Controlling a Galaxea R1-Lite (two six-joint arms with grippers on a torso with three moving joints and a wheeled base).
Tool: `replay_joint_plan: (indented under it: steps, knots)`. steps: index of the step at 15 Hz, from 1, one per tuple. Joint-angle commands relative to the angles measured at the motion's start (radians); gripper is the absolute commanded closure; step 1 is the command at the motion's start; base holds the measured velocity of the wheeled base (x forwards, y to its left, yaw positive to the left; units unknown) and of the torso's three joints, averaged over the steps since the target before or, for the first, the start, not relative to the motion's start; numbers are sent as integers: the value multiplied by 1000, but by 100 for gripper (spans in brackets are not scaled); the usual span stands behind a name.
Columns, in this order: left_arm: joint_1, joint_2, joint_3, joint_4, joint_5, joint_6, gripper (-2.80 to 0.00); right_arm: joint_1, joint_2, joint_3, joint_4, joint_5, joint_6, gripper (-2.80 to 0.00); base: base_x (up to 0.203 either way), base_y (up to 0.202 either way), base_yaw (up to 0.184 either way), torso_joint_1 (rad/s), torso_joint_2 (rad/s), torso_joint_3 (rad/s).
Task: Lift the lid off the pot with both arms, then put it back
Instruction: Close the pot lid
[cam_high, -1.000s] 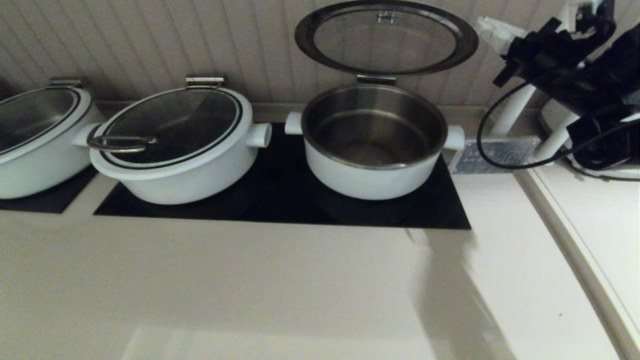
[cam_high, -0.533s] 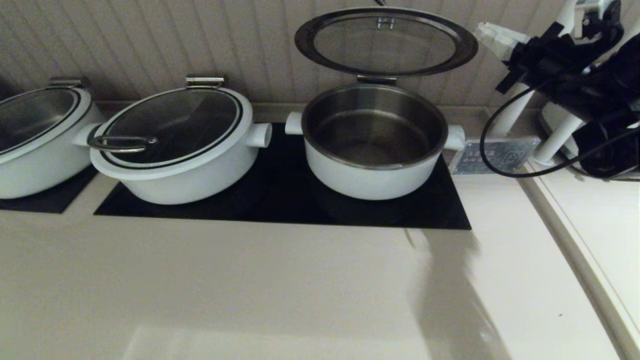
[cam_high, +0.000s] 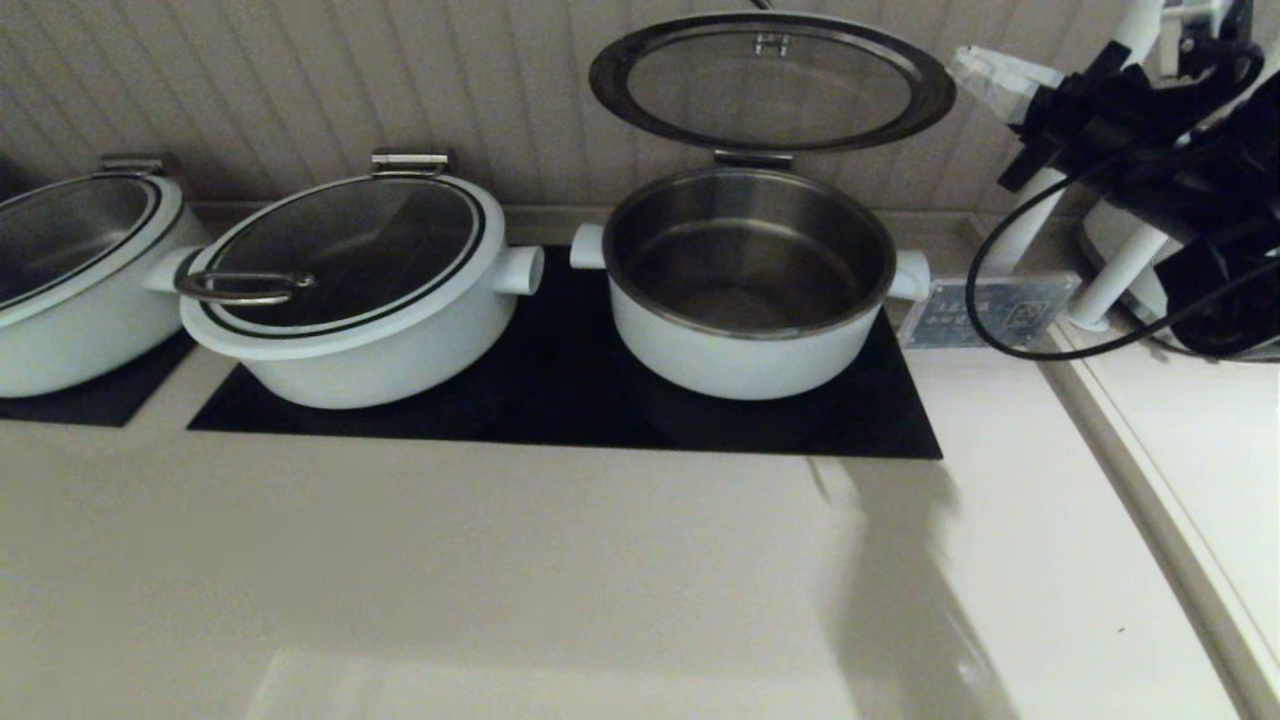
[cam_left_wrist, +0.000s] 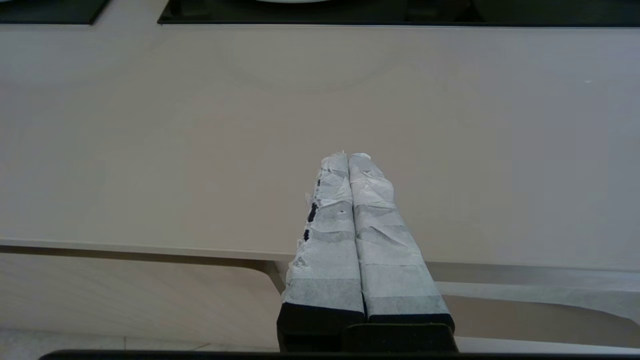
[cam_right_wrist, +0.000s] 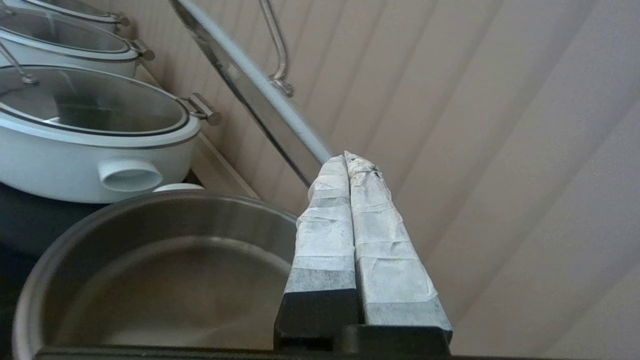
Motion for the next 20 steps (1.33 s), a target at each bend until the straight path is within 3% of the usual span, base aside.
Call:
replay_joint_plan:
  steps: [1,6,9,15,20]
  knots:
    - [0,0,0,0,0,0,0,5,-19,42,-8,11,-1,0,0,0,0,0,0,0]
    - [0,-1,0,0,0,0,0,9,-49,180,-79,50,-1,0,0,0,0,0,0,0]
    - [0,0,0,0,0,0,0,7,-69,167,-75,44,32,0,0,0,0,0,0,0]
    - [0,0,0,0,0,0,0,-5,-39,-61,-8,31,79,0,0,0,0,0,0,0]
    - [0,0,0,0,0,0,0,-4,101,-258,56,30,78,0,0,0,0,0,0,0]
